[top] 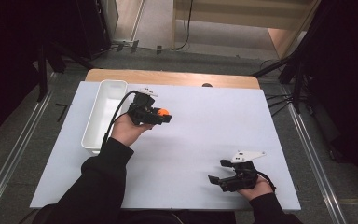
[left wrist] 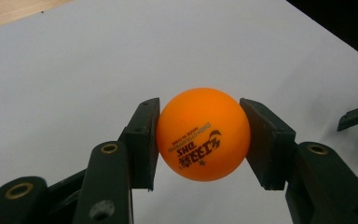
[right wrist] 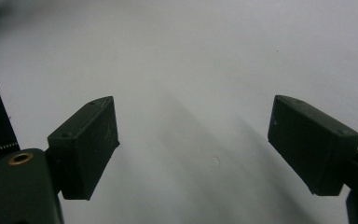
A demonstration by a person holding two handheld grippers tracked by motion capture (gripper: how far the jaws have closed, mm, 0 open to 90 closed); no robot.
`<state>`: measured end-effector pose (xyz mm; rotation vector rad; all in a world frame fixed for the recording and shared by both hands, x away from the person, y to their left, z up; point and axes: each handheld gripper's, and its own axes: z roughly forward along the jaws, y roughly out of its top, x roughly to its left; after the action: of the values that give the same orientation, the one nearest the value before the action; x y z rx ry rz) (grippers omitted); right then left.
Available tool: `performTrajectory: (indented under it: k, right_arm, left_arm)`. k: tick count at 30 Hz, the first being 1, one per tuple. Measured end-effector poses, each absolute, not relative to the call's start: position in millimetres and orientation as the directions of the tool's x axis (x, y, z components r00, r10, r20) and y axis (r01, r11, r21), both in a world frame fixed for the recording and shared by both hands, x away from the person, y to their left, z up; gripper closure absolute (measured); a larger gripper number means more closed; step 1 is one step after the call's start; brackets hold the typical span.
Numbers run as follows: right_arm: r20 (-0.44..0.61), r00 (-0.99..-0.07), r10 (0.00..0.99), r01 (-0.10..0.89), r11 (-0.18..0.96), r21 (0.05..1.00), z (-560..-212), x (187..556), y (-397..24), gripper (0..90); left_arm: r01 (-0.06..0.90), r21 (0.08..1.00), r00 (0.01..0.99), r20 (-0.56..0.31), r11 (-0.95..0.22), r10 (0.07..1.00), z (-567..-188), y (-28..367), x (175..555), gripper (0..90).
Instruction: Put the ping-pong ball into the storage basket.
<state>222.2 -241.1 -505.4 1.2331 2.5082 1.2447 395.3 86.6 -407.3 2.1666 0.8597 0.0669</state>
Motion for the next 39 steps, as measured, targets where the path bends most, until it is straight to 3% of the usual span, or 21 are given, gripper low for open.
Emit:
performTrajectory:
  k: [39]
  right_arm:
    - [0.267,-0.668,0.695,0.628,0.334,0.703,-504.2,221.3,-242.3,14.5]
  left_arm:
    - [0.538,0.705,0.769,-0.187,-0.462,0.611,-386.3,106.3,396.9,50.8]
